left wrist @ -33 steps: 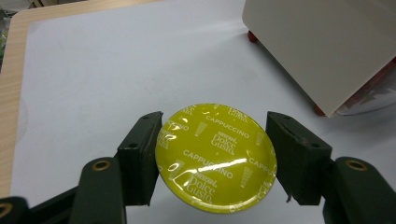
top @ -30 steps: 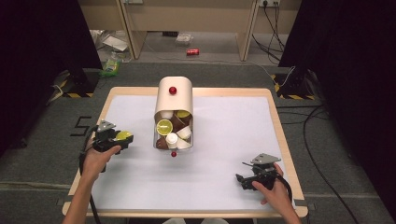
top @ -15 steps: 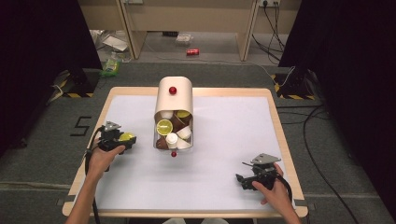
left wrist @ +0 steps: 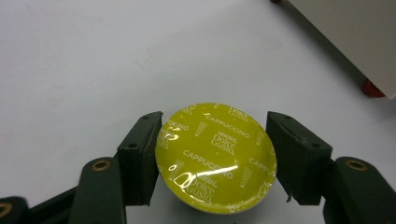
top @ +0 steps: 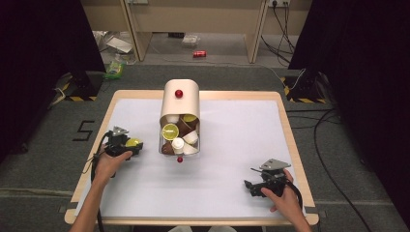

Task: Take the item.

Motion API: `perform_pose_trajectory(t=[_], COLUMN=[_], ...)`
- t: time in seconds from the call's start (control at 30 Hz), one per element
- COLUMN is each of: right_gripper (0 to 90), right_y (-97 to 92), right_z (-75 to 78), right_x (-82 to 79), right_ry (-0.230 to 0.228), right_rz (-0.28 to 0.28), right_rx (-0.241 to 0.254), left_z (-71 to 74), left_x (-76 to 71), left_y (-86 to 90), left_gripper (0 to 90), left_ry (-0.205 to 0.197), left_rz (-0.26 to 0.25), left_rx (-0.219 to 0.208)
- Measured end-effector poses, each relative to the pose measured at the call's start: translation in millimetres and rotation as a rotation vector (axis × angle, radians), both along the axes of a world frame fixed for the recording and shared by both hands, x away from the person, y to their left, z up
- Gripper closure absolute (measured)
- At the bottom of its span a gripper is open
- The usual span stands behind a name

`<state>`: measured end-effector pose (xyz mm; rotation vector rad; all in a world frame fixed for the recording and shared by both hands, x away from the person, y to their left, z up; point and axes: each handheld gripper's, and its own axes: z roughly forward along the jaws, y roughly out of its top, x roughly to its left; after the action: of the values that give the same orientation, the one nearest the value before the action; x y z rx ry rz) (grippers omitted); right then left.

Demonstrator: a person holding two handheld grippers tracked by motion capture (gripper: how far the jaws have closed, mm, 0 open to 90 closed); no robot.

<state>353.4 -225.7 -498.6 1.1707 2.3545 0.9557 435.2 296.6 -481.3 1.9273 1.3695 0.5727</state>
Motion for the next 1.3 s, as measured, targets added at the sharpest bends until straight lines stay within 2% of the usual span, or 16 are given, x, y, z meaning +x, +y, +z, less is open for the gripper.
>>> perform_pose_trajectory(t=[0.17, 0.63, 0.83, 1.3], right_gripper=[0.3, 0.3, 0.3, 0.3], right_y=[0.0, 0.0, 0.0, 0.0], right_z=[0.0, 0.0, 0.0, 0.0], right_x=[0.0, 0.0, 0.0, 0.0], right_ry=[0.0, 0.0, 0.0, 0.0], right_rz=[0.0, 0.0, 0.0, 0.0], right_rx=[0.0, 0.0, 0.0, 0.0], left_z=[0.4, 9.9, 16.9, 20.1], left_x=[-0.7, -11.3, -19.7, -42.9], left_y=[-0.2, 3.0, 3.0, -3.1], left_gripper=[37.3, 21.9, 20.5, 17.8], left_ry=[-0.003, -0.011, -0.015, -0.033], left_rz=[0.0, 0.023, 0.041, 0.013], left_rx=[0.006, -0.002, -0.024, -0.054])
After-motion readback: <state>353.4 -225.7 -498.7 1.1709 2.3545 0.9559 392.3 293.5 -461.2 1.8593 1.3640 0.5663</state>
